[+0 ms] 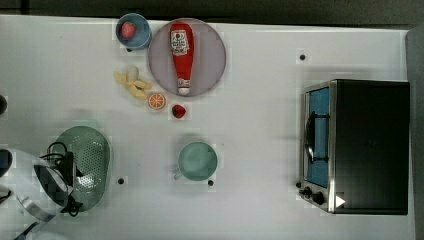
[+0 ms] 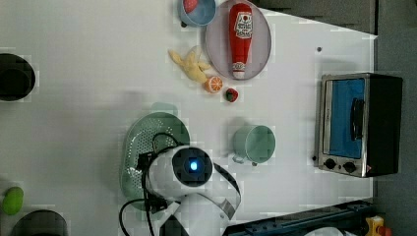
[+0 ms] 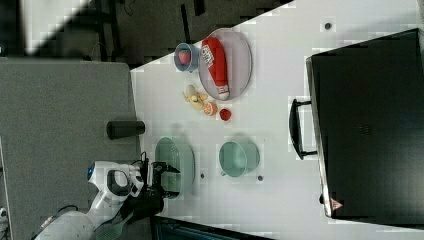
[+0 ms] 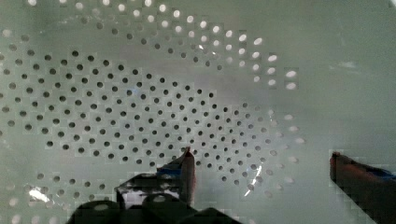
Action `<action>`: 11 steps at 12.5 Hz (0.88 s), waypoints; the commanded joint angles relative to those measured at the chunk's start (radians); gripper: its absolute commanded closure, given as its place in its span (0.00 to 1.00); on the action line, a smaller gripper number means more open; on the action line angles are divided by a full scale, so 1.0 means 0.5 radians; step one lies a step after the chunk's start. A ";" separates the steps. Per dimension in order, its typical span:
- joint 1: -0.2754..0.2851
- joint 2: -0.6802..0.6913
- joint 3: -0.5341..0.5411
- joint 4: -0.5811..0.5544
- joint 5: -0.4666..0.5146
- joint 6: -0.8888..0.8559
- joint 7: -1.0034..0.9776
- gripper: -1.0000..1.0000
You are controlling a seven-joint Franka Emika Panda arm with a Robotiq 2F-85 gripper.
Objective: Drag strainer backwards.
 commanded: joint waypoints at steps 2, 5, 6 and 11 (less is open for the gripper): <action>-0.001 -0.342 -0.152 0.017 0.003 0.024 -0.045 0.00; -0.072 -0.687 -0.396 0.026 0.003 -0.200 -0.609 0.00; -0.105 -0.801 -0.495 0.042 0.003 -0.292 -0.794 0.00; -0.232 -1.189 -1.017 0.206 0.001 -0.789 -1.804 0.00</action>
